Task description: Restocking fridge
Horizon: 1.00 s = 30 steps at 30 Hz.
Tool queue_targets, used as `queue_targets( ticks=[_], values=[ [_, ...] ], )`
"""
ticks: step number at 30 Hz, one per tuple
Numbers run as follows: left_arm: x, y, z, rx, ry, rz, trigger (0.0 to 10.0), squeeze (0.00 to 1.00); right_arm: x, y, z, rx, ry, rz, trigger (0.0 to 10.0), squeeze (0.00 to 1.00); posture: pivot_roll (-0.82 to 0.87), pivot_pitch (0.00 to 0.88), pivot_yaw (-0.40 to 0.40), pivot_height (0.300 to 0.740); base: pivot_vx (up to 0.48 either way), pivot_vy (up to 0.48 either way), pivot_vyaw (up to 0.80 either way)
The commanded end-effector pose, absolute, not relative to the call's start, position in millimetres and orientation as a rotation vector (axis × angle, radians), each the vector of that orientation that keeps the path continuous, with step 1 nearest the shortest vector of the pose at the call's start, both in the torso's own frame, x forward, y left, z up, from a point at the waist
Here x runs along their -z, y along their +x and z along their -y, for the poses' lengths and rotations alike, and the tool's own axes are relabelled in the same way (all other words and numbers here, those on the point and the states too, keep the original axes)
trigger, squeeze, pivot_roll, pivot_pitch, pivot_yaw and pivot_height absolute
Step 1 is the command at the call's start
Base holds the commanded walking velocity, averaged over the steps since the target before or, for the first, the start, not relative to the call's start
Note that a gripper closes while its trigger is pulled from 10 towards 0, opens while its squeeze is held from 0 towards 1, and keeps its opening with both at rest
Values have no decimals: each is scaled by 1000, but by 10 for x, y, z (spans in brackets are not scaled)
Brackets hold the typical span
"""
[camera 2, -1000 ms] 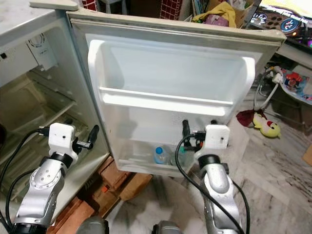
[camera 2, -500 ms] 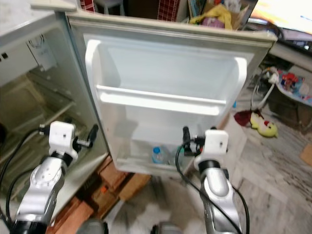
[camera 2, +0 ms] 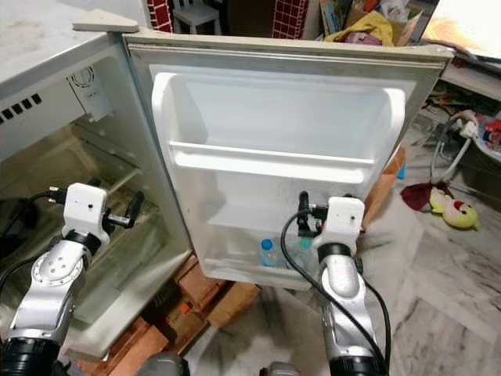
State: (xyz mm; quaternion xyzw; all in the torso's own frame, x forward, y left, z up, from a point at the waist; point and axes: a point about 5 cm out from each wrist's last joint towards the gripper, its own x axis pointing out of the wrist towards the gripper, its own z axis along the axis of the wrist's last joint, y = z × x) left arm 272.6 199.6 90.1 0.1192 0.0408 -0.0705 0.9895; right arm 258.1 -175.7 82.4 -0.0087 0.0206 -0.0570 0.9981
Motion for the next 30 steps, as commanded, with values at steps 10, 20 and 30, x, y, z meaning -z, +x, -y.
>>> queue_targets(
  ticks=[10,20,30],
  values=[
    [-692,2593,-1767,232,212,-140,10000,0,-691,2395,1871,188,-36,-65,10000,0,-15,0,40,740,0,0,0],
    [-682,2585,-1716,199,178,-135,10000,0,-687,2409,1850,162,-98,-91,10000,0,-12,0,-18,740,0,-212,0],
    [-691,2584,-1692,190,174,-126,10000,0,-799,2505,1709,41,-147,-48,10000,0,-1,5,-30,740,0,-329,0]
  ],
)
